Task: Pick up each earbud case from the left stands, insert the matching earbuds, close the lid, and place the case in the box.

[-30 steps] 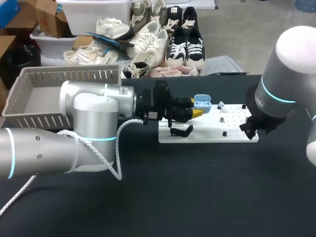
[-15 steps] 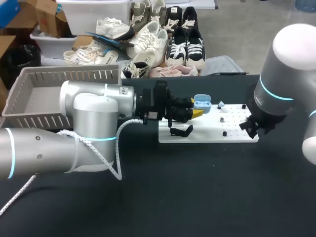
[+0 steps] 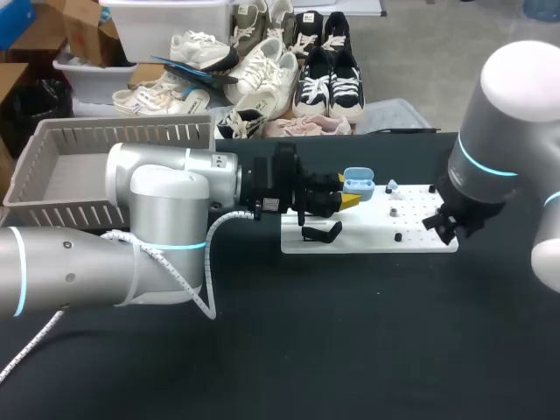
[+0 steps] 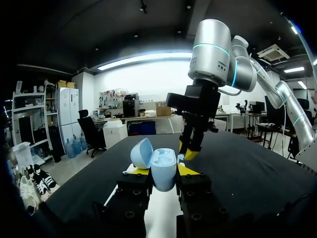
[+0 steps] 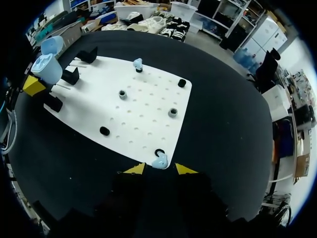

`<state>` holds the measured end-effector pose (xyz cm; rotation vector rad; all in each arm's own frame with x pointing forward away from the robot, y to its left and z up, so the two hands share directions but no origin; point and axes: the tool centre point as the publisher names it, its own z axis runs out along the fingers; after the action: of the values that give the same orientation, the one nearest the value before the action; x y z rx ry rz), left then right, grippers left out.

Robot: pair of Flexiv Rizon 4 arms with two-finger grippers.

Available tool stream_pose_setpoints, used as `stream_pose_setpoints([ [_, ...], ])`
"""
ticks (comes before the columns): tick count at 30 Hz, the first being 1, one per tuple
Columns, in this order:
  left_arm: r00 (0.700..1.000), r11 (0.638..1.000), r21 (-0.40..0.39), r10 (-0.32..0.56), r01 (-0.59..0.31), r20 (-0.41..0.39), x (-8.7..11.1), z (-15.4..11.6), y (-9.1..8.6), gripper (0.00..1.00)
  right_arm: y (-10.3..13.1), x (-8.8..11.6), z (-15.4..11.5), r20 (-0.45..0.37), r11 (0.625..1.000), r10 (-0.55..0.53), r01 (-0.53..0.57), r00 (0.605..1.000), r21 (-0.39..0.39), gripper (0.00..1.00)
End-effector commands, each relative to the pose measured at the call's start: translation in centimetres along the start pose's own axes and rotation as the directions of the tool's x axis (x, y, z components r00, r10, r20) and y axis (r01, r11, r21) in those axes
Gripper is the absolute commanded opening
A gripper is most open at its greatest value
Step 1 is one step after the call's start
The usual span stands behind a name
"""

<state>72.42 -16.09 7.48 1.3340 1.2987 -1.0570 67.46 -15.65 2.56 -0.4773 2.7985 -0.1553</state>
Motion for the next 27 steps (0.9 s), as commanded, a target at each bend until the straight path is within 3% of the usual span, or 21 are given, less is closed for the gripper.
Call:
stream_pose_setpoints([
  [1, 1.000, 1.000, 0.000, 0.001, -0.001, 0.003, 0.08, -0.04, -0.02, 0.00, 0.22, -0.33, 0.41, -0.004, 1.000, 0.000, 0.000, 1.000, 0.001, 0.31],
  [14, 1.000, 1.000, 0.000, 0.001, -0.001, 0.003, 0.08, -0.04, -0.02, 0.00, 0.24, -0.49, 0.58, -0.016, 1.000, 0.006, -0.006, 1.000, 0.002, 0.19],
  [24, 1.000, 1.000, 0.000, 0.001, -0.001, 0.003, 0.08, -0.04, -0.02, 0.00, 0.16, -0.54, 0.82, -0.026, 1.000, 0.013, -0.012, 1.000, 0.005, 0.15],
  [26, 1.000, 1.000, 0.000, 0.001, -0.001, 0.003, 0.08, -0.04, -0.02, 0.00, 0.16, -0.54, 0.83, -0.028, 1.000, 0.014, -0.014, 1.000, 0.005, 0.00],
  [27, 1.000, 1.000, 0.000, 0.001, -0.001, 0.003, 0.08, -0.04, -0.02, 0.00, 0.16, -0.54, 0.83, -0.029, 1.000, 0.014, -0.014, 0.999, 0.006, 0.00],
])
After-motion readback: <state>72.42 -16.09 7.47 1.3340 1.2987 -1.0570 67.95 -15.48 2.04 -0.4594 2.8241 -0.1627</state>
